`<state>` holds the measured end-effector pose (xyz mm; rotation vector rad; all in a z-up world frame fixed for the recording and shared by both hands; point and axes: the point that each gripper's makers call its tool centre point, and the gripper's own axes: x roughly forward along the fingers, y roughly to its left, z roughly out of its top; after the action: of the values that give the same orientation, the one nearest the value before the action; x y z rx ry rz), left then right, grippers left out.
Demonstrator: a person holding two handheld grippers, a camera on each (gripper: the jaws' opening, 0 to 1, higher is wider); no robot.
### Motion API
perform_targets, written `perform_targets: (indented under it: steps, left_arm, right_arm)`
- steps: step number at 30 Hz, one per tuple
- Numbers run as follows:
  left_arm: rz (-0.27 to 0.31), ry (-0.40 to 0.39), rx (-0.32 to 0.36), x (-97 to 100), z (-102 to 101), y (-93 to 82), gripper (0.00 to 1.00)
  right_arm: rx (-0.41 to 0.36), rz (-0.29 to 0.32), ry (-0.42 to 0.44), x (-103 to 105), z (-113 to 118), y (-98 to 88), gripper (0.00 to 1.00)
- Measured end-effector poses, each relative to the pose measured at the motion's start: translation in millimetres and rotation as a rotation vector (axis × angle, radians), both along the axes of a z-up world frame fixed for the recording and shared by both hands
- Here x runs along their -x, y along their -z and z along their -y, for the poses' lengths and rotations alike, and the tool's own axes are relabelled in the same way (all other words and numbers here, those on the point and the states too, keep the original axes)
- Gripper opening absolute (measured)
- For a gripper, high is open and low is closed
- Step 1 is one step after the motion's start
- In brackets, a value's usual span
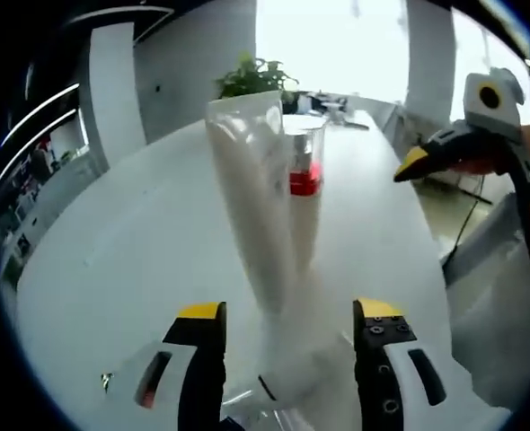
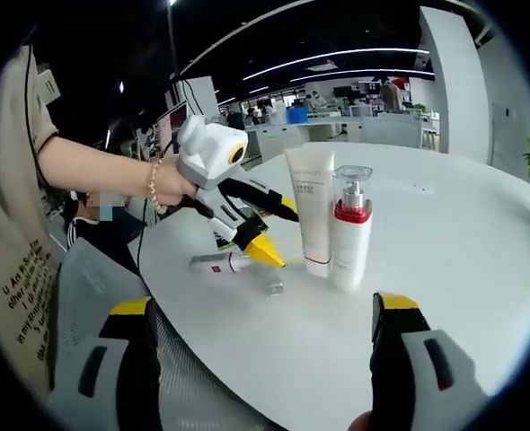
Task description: Arrange the skincare products in the storage area until every visible bottle or jar stands upright without overlapping.
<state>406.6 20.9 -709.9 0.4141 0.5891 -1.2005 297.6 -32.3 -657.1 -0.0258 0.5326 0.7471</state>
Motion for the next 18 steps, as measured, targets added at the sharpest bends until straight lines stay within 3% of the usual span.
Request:
perform_targets:
  steps: [9, 18]
  left_arm:
    - [-0.062, -0.113, -0.013, 9.7, -32, 1.2, 0.67]
    - [-0.143, -0.231, 0.017, 37.8, -65, 2.2, 0.75]
  right_arm:
    - [0.007, 0.028, -0.017, 1, -9, -7.6, 0.99]
    - [0.006, 0.019, -0.043, 14, -19, -3.9, 0.99]
